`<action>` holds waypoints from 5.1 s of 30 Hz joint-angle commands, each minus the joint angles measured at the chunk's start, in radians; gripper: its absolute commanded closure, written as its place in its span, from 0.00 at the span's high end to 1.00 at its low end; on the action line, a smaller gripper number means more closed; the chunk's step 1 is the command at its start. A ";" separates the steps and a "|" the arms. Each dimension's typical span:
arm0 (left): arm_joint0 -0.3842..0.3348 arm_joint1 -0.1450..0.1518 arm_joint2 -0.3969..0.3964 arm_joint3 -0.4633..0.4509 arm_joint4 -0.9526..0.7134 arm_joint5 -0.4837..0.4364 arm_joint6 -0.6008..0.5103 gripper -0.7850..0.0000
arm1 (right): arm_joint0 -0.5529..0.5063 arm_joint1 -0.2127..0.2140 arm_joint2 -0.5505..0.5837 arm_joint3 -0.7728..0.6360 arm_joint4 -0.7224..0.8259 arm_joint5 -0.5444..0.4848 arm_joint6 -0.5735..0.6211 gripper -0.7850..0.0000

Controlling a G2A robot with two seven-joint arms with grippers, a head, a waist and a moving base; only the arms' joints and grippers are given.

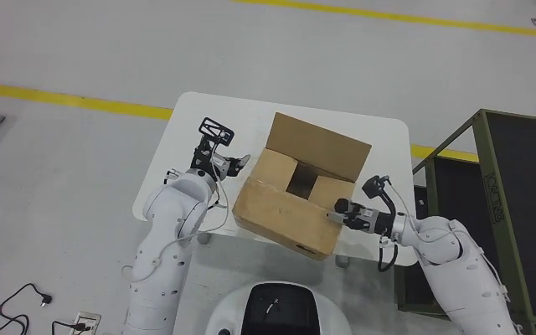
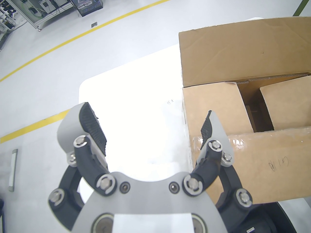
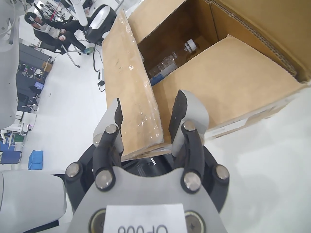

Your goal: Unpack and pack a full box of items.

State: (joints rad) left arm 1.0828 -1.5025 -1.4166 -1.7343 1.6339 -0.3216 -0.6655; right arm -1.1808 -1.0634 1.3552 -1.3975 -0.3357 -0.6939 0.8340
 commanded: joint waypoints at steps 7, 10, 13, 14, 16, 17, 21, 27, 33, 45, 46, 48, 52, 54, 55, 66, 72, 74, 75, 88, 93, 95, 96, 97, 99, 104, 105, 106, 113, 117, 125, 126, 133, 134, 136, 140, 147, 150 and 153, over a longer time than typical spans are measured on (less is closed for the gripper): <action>-0.012 0.007 0.014 0.013 -0.004 0.002 0.005 1.00 | -0.008 0.008 -0.014 -0.033 0.042 -0.013 0.027 0.27; -0.017 0.009 0.018 0.020 -0.009 0.002 0.007 1.00 | -0.011 0.011 -0.017 -0.041 0.039 -0.011 0.030 0.00; -0.023 0.011 0.021 0.025 -0.012 0.004 0.007 1.00 | -0.013 0.014 -0.015 -0.053 0.012 -0.005 0.015 0.00; -0.025 0.012 0.021 0.025 -0.015 0.005 0.008 1.00 | -0.014 0.016 -0.012 -0.059 -0.003 -0.002 0.004 0.00; -0.029 0.014 0.021 0.026 -0.019 0.006 0.009 1.00 | -0.015 0.018 -0.003 -0.076 -0.037 0.002 -0.020 0.00; -0.030 0.015 0.021 0.025 -0.021 0.006 0.009 1.00 | -0.014 0.020 0.003 -0.086 -0.050 0.002 -0.032 0.00; -0.034 0.018 0.020 0.024 -0.028 0.010 0.012 1.00 | -0.002 0.027 0.028 -0.117 -0.117 -0.006 -0.058 0.00; -0.032 0.023 0.024 0.019 -0.035 0.016 0.012 1.00 | 0.031 0.038 0.054 -0.167 -0.282 -0.062 -0.119 0.00; -0.027 0.028 0.029 0.008 -0.033 0.023 0.010 1.00 | 0.014 0.041 0.039 -0.190 -0.414 -0.158 -0.241 0.00; -0.025 0.038 0.026 0.000 -0.044 0.033 0.002 1.00 | -0.105 0.052 0.078 -0.269 -0.540 -0.194 -0.419 0.00; -0.024 0.039 0.027 0.000 -0.044 0.034 0.001 1.00 | -0.113 0.053 0.084 -0.276 -0.547 -0.198 -0.438 0.00; -0.023 0.040 0.032 -0.003 -0.047 0.035 0.003 1.00 | -0.125 0.055 0.096 -0.286 -0.562 -0.201 -0.468 0.00; -0.019 0.043 0.039 -0.009 -0.049 0.037 0.002 1.00 | -0.136 0.058 0.111 -0.309 -0.601 -0.203 -0.514 0.00; -0.017 0.044 0.039 -0.011 -0.050 0.036 0.002 1.00 | -0.145 0.057 0.109 -0.318 -0.626 -0.190 -0.536 0.00; -0.016 0.045 0.038 -0.011 -0.051 0.037 0.000 1.00 | -0.152 0.057 0.102 -0.314 -0.622 -0.185 -0.546 0.00; -0.017 0.053 0.039 -0.015 -0.066 0.047 -0.009 1.00 | -0.152 0.057 0.102 -0.314 -0.622 -0.185 -0.546 0.00; -0.018 0.057 0.040 -0.015 -0.079 0.054 -0.016 1.00 | -0.174 0.059 0.107 -0.388 -0.728 -0.171 -0.588 0.00; -0.019 0.058 0.041 -0.016 -0.081 0.055 -0.018 1.00 | -0.188 0.061 0.110 -0.413 -0.791 -0.171 -0.609 0.00; -0.020 0.058 0.042 -0.016 -0.082 0.056 -0.019 1.00 | -0.197 0.062 0.110 -0.427 -0.831 -0.168 -0.615 0.00; -0.020 0.058 0.042 -0.016 -0.082 0.056 -0.019 1.00 | -0.264 0.074 0.101 -0.472 -1.102 -0.175 -0.779 0.00; -0.020 0.058 0.042 -0.016 -0.082 0.056 -0.019 1.00 | -0.263 0.079 0.113 -0.487 -1.155 -0.180 -0.856 0.00; -0.020 0.058 0.042 -0.016 -0.082 0.056 -0.019 1.00 | -0.260 0.081 0.126 -0.491 -1.167 -0.174 -0.894 0.00; -0.020 0.058 0.042 -0.016 -0.082 0.056 -0.019 1.00 | -0.259 0.082 0.131 -0.491 -1.175 -0.173 -0.911 0.00; -0.020 0.058 0.042 -0.016 -0.082 0.056 -0.019 1.00 | -0.257 0.084 0.134 -0.493 -1.189 -0.173 -0.923 0.00; -0.020 0.058 0.042 -0.016 -0.082 0.056 -0.019 1.00 | -0.256 0.086 0.136 -0.500 -1.224 -0.177 -0.942 0.00; -0.020 0.058 0.042 -0.016 -0.082 0.056 -0.019 1.00 | -0.270 0.094 0.121 -0.512 -1.332 -0.191 -1.006 0.00; -0.020 0.058 0.042 -0.016 -0.082 0.056 -0.019 1.00 | -0.273 0.096 0.117 -0.511 -1.352 -0.192 -1.018 0.00; -0.020 0.058 0.042 -0.016 -0.082 0.056 -0.019 1.00 | -0.276 0.097 0.114 -0.511 -1.374 -0.192 -1.030 0.00; -0.020 0.058 0.042 -0.016 -0.082 0.056 -0.019 1.00 | -0.296 0.109 0.105 -0.506 -1.482 -0.190 -1.105 0.00; -0.020 0.058 0.042 -0.016 -0.082 0.056 -0.019 1.00 | -0.304 0.116 0.110 -0.498 -1.487 -0.215 -1.152 0.43; -0.020 0.058 0.042 -0.016 -0.082 0.056 -0.019 1.00 | -0.293 0.123 0.109 -0.459 -1.438 -0.275 -1.175 0.93; -0.020 0.058 0.042 -0.016 -0.082 0.056 -0.019 1.00 | -0.292 0.124 0.108 -0.455 -1.432 -0.277 -1.171 0.93; -0.020 0.058 0.042 -0.016 -0.082 0.056 -0.019 1.00 | -0.300 0.128 0.096 -0.443 -1.410 -0.288 -1.169 0.78; -0.020 0.058 0.042 -0.016 -0.082 0.056 -0.019 1.00 | -0.303 0.129 0.094 -0.444 -1.414 -0.293 -1.172 0.75; -0.020 0.058 0.042 -0.016 -0.082 0.056 -0.019 1.00 | -0.308 0.132 0.093 -0.443 -1.420 -0.300 -1.184 0.74; -0.020 0.058 0.042 -0.016 -0.082 0.056 -0.019 1.00 | -0.318 0.138 0.090 -0.435 -1.440 -0.309 -1.209 0.64; -0.020 0.058 0.042 -0.016 -0.082 0.056 -0.019 1.00 | -0.327 0.145 0.074 -0.422 -1.467 -0.302 -1.227 0.27; -0.020 0.058 0.042 -0.016 -0.082 0.056 -0.019 1.00 | -0.325 0.147 0.063 -0.414 -1.485 -0.295 -1.210 0.14; -0.020 0.058 0.042 -0.016 -0.082 0.056 -0.019 1.00 | -0.320 0.148 0.048 -0.408 -1.494 -0.284 -1.192 0.11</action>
State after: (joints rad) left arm 1.0627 -1.4442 -1.3746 -1.7498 1.5519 -0.2660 -0.6842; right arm -1.5031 -0.9160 1.4077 -1.8068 -1.8267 -0.9812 -0.3649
